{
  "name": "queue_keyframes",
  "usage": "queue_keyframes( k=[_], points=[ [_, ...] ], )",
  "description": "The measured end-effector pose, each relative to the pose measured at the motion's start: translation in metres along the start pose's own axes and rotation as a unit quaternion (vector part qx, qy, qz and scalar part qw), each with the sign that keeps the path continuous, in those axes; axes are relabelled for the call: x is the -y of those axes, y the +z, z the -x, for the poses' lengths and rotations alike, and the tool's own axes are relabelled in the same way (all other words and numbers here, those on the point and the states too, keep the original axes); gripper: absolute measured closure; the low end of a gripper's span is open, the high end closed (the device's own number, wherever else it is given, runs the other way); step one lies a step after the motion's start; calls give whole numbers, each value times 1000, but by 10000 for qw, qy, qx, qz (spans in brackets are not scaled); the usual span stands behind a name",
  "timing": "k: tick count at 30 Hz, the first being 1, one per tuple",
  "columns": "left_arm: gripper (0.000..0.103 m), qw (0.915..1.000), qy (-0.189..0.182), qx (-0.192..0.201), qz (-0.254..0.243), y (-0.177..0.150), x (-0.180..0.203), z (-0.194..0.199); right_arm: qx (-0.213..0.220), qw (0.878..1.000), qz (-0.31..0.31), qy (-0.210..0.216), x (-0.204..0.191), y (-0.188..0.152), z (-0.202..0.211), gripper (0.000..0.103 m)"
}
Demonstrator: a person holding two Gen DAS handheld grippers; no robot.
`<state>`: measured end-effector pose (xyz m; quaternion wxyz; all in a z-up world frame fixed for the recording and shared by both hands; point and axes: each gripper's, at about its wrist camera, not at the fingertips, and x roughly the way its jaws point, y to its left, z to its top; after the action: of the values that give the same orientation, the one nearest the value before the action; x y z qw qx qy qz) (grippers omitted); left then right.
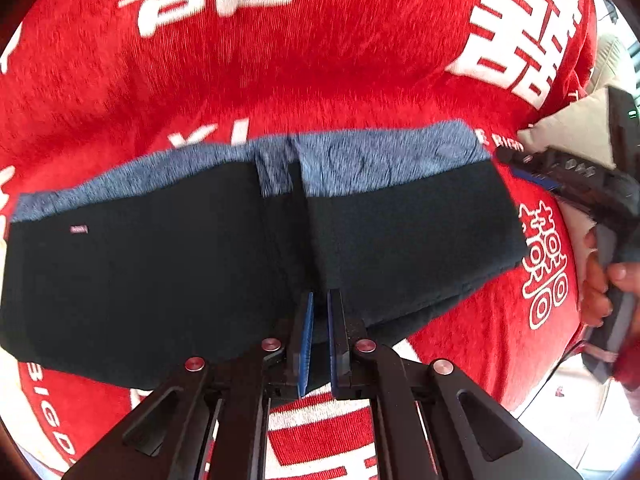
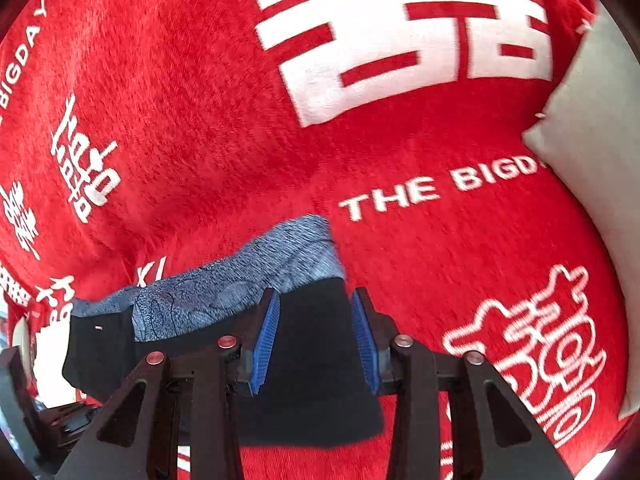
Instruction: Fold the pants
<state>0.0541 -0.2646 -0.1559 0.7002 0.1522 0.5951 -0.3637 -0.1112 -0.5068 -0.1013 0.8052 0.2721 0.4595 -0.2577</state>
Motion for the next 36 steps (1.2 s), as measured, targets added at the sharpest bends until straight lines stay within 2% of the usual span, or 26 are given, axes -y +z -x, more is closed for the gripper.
queue_keyframes(
  k=[5, 7, 9, 13, 22, 23, 25, 27, 33, 36],
  points=[
    [97, 9996, 44, 255, -75, 23, 12, 4, -94, 9999, -66, -100, -2, 1, -13, 62],
    [97, 9996, 84, 272, -82, 34, 20, -5, -143, 9997, 4, -190, -3, 0, -18, 62],
    [97, 9997, 186, 168, -68, 41, 26, -23, -414, 9984, 238, -318, -10, -4, -32, 62],
    [97, 9990, 427, -87, 138, 40, 25, -56, -410, 9940, 762, -672, -28, -14, -42, 60],
    [96, 9983, 570, 115, -36, 33, 30, -44, -323, 9948, 785, -555, -22, -21, -28, 60],
    [89, 9984, 555, 122, 2, 32, 30, -42, -307, 9952, 763, -537, -22, -22, -23, 60],
    [18, 9977, 612, 266, 139, 28, 27, -32, -272, 9955, 757, -506, -22, -23, -14, 59],
    [16, 9963, 676, 506, 183, 25, 26, -21, -226, 9960, 760, -421, -23, -29, -3, 59],
    [16, 9964, 696, 320, 374, 12, 25, -10, -297, 9956, 852, -254, -30, -48, 21, 46],
    [16, 9948, 854, 192, 518, -3, 22, -5, -468, 9946, 905, -194, -31, -63, 27, 34]
  ],
)
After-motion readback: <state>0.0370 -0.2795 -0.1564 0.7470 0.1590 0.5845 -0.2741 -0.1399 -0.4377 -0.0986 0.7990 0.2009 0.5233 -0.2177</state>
